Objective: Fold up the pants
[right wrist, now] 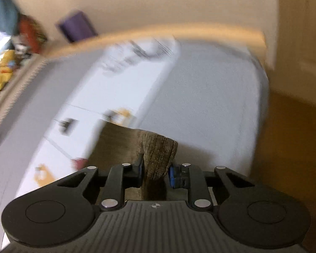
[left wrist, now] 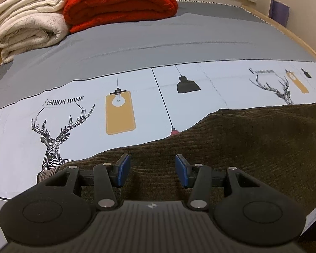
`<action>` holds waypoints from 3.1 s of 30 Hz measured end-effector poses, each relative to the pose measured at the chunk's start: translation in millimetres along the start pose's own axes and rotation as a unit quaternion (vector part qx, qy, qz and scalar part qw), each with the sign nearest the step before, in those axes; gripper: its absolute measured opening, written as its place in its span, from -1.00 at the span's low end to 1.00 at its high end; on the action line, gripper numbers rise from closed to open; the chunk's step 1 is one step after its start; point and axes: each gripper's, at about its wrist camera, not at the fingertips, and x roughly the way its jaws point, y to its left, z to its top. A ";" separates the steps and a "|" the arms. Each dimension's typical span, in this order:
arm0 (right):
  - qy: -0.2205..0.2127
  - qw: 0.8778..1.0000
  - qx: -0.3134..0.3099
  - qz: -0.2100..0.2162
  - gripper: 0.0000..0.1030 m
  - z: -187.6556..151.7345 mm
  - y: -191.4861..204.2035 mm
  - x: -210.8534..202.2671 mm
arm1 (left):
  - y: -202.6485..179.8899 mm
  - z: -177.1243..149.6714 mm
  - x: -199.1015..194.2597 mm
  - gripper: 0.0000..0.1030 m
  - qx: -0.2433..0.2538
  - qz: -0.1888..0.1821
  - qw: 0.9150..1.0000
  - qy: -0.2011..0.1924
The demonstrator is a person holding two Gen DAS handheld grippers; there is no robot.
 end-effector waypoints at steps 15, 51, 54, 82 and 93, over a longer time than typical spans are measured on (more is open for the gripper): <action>0.035 0.718 -0.633 0.287 -0.51 -316.6 210.8 -153.0 | 21.7 -8.1 -10.5 0.03 -0.013 -0.007 1.000 -0.003; 0.125 0.592 -0.695 0.389 -0.43 -341.3 178.6 -171.1 | -6.3 13.1 17.9 0.17 -0.110 -0.173 0.977 0.055; 0.137 0.651 -0.625 0.408 -0.25 -307.0 181.5 -170.1 | -29.5 18.4 29.1 0.15 -0.112 -0.201 0.971 0.069; 0.235 0.916 -0.297 0.135 0.33 -167.7 80.8 -34.9 | -112.6 18.3 109.4 -0.11 -0.116 -0.231 0.960 0.110; 0.247 0.910 -0.283 0.174 0.34 -172.0 89.6 -38.0 | -98.0 45.0 69.3 -0.52 -0.064 -0.191 0.979 0.017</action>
